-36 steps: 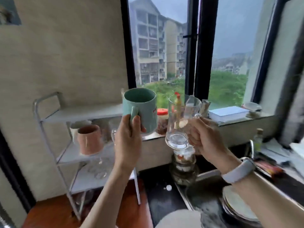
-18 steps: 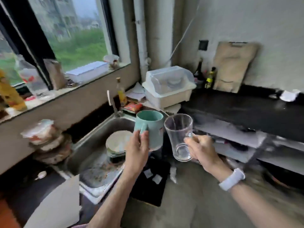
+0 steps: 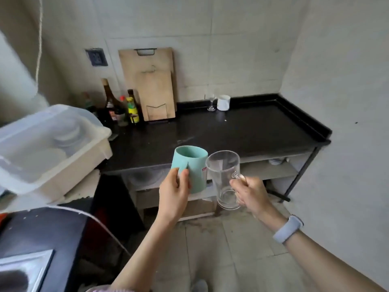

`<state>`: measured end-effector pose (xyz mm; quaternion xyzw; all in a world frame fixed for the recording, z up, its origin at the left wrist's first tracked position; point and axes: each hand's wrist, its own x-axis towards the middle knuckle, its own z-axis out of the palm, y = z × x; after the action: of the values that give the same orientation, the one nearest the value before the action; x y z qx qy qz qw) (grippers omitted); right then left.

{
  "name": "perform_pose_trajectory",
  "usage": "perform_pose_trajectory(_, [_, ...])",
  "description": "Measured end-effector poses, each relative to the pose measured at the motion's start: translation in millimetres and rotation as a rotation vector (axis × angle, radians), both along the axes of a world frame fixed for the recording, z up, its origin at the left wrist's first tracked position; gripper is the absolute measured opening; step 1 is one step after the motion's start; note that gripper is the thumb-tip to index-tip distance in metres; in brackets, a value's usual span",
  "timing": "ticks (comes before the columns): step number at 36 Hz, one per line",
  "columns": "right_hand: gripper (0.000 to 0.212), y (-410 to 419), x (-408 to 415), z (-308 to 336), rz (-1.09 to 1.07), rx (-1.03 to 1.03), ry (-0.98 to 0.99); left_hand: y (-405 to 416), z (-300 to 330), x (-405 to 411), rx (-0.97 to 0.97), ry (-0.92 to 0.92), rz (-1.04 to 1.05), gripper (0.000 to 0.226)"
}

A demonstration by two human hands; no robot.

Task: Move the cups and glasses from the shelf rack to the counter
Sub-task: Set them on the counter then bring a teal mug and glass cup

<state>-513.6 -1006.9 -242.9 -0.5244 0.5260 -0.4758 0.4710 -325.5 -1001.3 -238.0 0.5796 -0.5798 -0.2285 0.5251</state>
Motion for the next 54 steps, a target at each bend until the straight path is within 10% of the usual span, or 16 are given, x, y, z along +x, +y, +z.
perform_pose_trajectory(34, [0.039,-539,-209,-97,-0.255,0.131,0.268,-581,-114,-221,0.387,0.101,-0.276,0.028])
perform_pose_trajectory(54, [0.012,-713,-289,-172,-0.185,0.039,0.497,-728,-186,-311,0.438,0.175,-0.284,0.021])
